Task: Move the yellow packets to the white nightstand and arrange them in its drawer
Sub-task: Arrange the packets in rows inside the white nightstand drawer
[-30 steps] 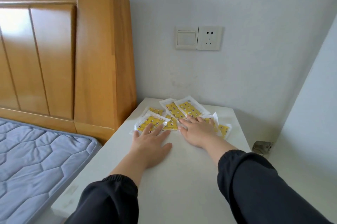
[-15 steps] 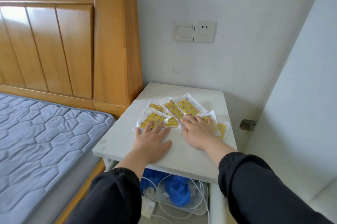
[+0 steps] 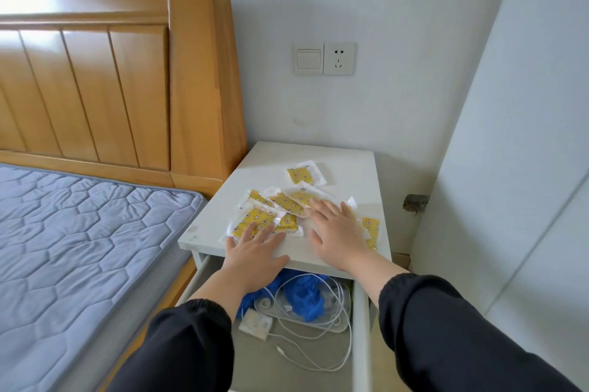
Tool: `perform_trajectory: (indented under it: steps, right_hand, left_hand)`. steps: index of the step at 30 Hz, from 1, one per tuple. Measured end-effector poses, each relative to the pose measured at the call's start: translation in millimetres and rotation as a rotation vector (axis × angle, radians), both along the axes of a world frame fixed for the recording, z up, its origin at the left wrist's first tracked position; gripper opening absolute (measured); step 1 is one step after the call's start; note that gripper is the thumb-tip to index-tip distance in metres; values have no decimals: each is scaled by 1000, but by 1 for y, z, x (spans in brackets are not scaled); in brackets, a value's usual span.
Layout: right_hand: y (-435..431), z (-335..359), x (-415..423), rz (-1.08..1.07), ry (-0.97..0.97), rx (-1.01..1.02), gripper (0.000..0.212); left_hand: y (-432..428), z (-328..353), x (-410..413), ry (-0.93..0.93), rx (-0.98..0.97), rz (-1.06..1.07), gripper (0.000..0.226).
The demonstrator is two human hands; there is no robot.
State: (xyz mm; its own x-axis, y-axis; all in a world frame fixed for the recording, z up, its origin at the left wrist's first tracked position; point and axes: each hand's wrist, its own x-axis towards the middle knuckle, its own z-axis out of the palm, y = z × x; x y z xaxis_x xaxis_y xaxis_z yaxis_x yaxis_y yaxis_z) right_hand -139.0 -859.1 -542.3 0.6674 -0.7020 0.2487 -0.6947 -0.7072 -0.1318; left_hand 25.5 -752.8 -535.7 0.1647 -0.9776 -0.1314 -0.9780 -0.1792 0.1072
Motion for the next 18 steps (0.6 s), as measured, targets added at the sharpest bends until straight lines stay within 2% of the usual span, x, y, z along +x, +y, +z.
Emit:
perform_trajectory:
  steps: [3, 6, 8, 14, 18]
  right_hand:
    - [-4, 10, -6, -298, -184, -140, 43]
    - [-16, 24, -19, -654, -224, 48, 58]
    - [-20, 29, -28, -778, -222, 193, 72]
    - [-27, 28, -36, -837, -164, 466, 95]
    - [-30, 28, -30, -805, -126, 510, 98]
  left_hand:
    - [0, 0, -1, -28, 22, -2, 62]
    - [1, -3, -2, -87, 41, -16, 71]
    - [2, -5, -3, -116, 51, -21, 78]
    - [1, -4, -4, -138, 83, -31, 85]
    - [0, -4, -3, -133, 89, -33, 85]
